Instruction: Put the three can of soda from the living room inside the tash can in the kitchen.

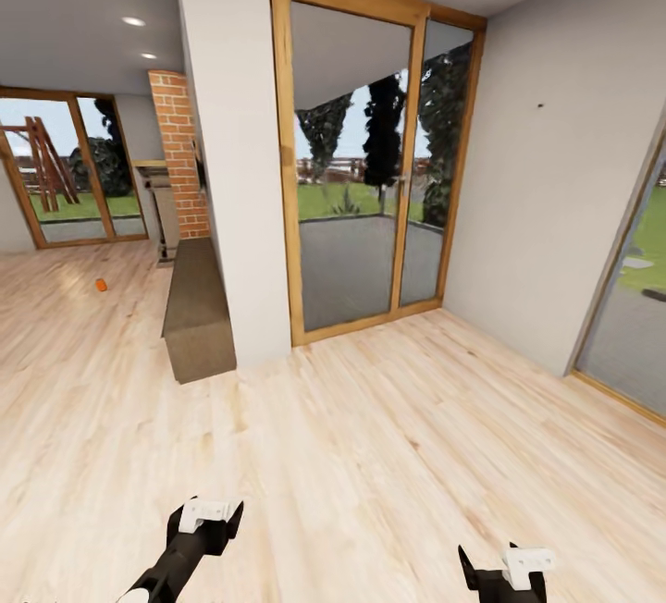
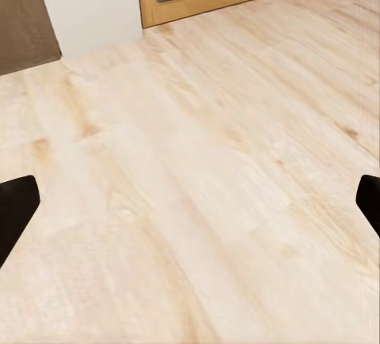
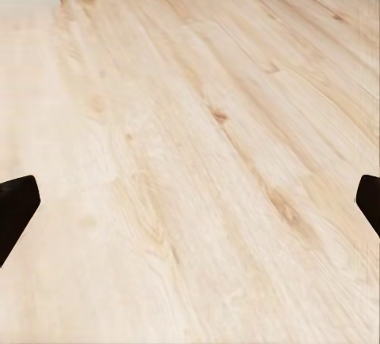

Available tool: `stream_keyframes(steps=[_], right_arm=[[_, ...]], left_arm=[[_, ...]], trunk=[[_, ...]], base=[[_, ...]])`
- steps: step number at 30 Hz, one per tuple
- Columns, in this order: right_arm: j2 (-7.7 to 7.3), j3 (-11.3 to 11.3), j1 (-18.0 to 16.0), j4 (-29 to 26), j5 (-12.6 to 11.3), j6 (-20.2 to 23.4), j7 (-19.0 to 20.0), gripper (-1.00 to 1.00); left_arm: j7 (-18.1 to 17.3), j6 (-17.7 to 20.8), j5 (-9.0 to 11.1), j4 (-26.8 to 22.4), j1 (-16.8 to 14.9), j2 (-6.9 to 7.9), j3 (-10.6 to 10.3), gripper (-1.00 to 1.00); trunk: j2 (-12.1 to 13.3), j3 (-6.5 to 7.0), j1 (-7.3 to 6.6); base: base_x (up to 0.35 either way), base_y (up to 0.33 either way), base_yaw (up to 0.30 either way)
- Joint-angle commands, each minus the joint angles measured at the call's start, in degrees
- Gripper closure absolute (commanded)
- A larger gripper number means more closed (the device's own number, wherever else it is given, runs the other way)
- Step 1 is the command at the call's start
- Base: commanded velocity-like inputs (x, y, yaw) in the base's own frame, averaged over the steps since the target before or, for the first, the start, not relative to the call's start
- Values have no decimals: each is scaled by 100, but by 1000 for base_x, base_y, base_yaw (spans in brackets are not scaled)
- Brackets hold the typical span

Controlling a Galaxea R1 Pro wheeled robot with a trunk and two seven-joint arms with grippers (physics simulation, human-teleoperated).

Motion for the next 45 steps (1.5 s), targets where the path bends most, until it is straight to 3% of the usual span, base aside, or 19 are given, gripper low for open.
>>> stream_keyframes(steps=[1, 22, 30, 36, 45], right_arm=[[2, 0, 0, 2, -1, 0, 0, -100], [37, 1, 0, 6, 11, 0, -1, -100], [40, 1, 0, 6, 16, 0, -1, -100], [54, 1, 0, 6, 180, 0, -7, -100], [90, -6, 0, 6, 247, 0, -9, -100]], left_arm=[[1, 0, -1, 16, 0, 0, 0, -100], [2, 0, 10, 67, 0, 0, -8, -100], [-5, 0, 17, 62, 0, 0, -1, -100], [-7, 0, 15, 61, 0, 0, 1, -100], [-7, 0, 17, 61, 0, 0, 1, -100]], trunk=[[0, 1, 0], [0, -126, 0], [0, -182, 0], [0, -223, 0], [0, -272, 0]], base=[[0, 258, 57], [22, 175, 122], [252, 59, 158], [306, 96, 159], [312, 118, 122]])
